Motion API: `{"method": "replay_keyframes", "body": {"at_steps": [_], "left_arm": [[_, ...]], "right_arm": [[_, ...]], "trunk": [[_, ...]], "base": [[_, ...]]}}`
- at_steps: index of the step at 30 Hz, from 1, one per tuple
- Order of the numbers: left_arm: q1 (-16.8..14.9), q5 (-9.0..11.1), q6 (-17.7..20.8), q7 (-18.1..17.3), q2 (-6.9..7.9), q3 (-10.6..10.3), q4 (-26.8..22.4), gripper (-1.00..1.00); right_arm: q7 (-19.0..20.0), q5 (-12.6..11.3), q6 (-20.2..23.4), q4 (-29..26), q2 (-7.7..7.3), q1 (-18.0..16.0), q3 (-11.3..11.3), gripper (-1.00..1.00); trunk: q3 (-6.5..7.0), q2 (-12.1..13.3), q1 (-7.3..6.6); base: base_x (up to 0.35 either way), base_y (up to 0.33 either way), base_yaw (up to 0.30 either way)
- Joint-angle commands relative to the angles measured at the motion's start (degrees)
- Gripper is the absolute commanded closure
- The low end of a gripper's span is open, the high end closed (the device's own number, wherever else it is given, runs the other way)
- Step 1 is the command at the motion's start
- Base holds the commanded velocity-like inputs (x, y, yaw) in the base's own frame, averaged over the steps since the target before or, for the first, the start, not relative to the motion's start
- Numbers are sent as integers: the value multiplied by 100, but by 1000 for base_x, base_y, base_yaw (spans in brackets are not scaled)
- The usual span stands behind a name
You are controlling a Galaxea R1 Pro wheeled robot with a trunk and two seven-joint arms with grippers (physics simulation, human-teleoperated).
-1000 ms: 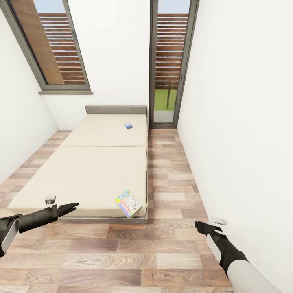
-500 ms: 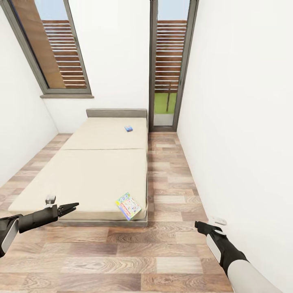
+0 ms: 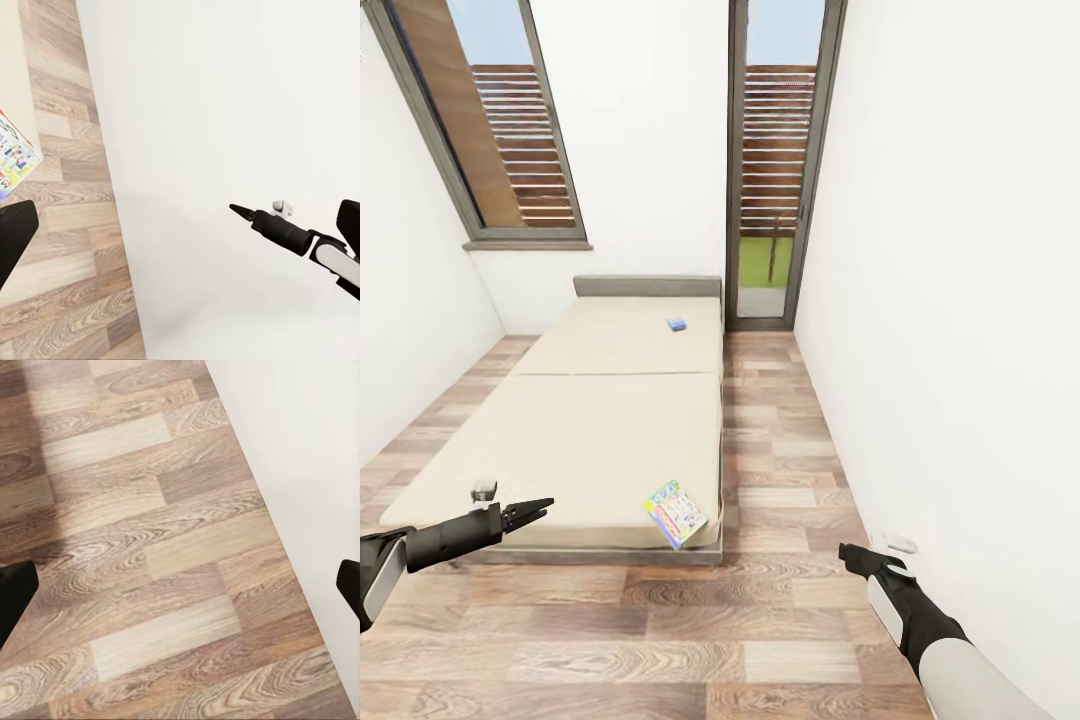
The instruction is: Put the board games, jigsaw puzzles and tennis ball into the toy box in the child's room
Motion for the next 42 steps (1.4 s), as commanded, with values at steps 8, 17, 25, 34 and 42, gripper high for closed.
{"method": "replay_keyframes", "body": {"at_steps": [8, 17, 25, 34, 42], "left_arm": [[-4, 12, 57, -13, 1, 1, 0, -100], [-4, 5, 57, -9, 1, 1, 0, -100], [-4, 10, 57, -12, 1, 1, 0, -100], [-4, 7, 57, -9, 1, 1, 0, -100], [-4, 10, 57, -10, -6, 1, 1, -100]], "right_arm": [[-25, -64, 27, -12, -1, -2, 9, -100], [-24, -60, 26, -12, -1, -2, 9, -100], [-24, -64, 26, -12, -1, -2, 9, -100], [-26, -60, 28, -12, -1, -2, 9, -100], [-23, -60, 26, -12, -1, -2, 9, -100]], "trunk": [[65, -11, 4], [150, -11, 4], [226, -11, 4], [312, -11, 4], [388, -11, 4]], "base": [[0, 0, 0], [0, 0, 0], [0, 0, 0], [0, 0, 0], [0, 0, 0]]}}
